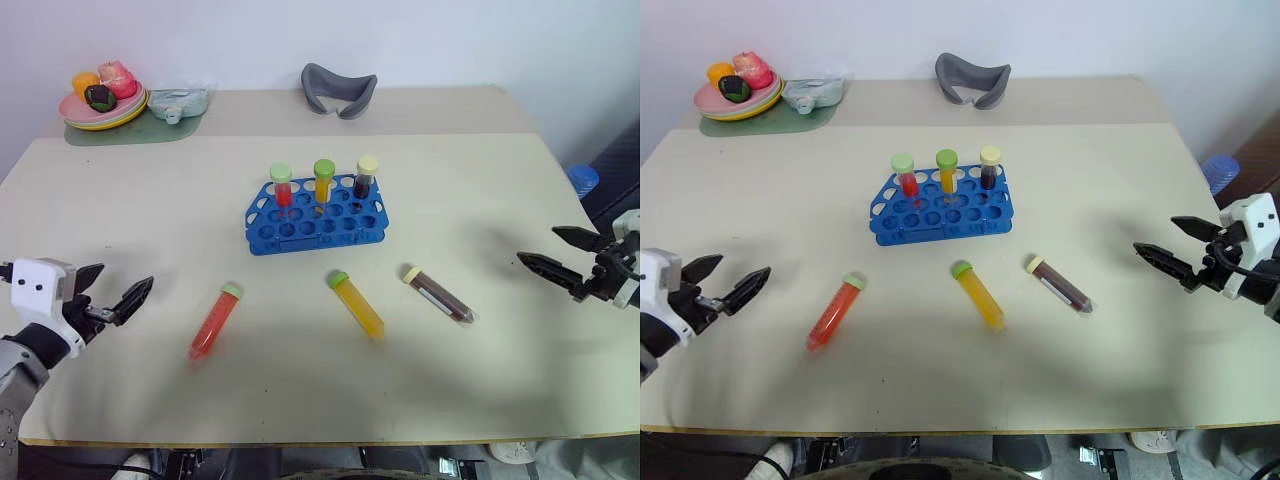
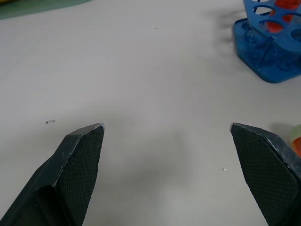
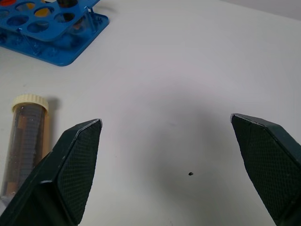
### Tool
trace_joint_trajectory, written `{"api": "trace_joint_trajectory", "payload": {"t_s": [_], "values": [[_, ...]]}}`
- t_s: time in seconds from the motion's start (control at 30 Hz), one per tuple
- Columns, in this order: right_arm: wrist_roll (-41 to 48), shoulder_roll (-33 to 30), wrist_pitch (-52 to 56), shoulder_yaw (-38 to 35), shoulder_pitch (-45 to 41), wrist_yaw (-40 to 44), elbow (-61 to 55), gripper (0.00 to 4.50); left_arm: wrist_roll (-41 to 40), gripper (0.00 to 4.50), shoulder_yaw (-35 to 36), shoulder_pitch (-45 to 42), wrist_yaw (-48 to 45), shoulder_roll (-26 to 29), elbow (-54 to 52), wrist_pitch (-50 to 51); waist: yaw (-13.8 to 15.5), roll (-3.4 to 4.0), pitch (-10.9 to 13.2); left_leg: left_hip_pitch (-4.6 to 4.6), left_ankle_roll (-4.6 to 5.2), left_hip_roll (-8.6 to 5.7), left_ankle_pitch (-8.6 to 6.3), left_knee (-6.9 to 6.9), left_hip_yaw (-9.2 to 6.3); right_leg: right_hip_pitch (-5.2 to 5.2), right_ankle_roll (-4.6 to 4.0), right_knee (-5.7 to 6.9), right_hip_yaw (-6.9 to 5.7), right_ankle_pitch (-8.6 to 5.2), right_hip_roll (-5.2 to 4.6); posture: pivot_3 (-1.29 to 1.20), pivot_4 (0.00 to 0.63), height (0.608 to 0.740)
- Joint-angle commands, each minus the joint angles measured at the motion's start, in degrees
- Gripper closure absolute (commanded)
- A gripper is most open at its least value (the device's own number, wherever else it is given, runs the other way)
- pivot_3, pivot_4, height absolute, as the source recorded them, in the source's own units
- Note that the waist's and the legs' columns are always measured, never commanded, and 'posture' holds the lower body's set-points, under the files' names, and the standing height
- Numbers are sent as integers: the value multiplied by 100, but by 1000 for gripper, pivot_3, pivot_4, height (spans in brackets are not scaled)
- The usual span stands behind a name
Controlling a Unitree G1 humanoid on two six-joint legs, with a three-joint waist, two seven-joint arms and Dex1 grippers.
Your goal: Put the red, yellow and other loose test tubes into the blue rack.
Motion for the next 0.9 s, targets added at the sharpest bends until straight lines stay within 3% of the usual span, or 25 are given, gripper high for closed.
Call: {"api": "trace_joint_trajectory", "payload": {"t_s": [0.03, 0.27, 0.5, 0.7, 0.9], "values": [[-8, -61, -9, 18, -126, -30, -150, 0, -2, 121, 21, -22, 37, -19, -140, -150, 1, 0, 0, 0, 0, 0, 0, 0, 0, 0, 0, 0, 0, 0, 0, 0, 150, 740], [-176, -117, -29, 245, -472, -175, 38, 0, -41, 121, 21, -29, 47, -87, -163, -212, -1, 1, -1, 0, 0, 0, 0, 4, 1, 0, 0, 4, 1, 0, 0, 0, 150, 740], [-178, -263, 467, 309, -469, -329, -532, 0, -130, 121, -273, -415, 52, -6, -253, -135, 14, 1, 0, 0, 0, -1, 0, 6, 1, 1, 0, 4, 1, 0, -1, 0, 150, 740], [175, -984, 2106, 316, -194, -372, -1868, 0, -357, 121, -1264, -1380, -185, 140, -336, 111, 16, 5, -2, -1, 0, -1, 0, 9, -1, 0, 1, 10, 1, 1, 0, 0, 150, 740], [985, -1562, 3821, 50, 135, -385, -3502, 0, -217, 121, -2594, -2162, -1276, 548, -286, -37, -3, 5, -2, -1, 1, 0, -1, 10, -1, -1, 1, 12, 1, 0, 2, 0, 150, 740]]}}
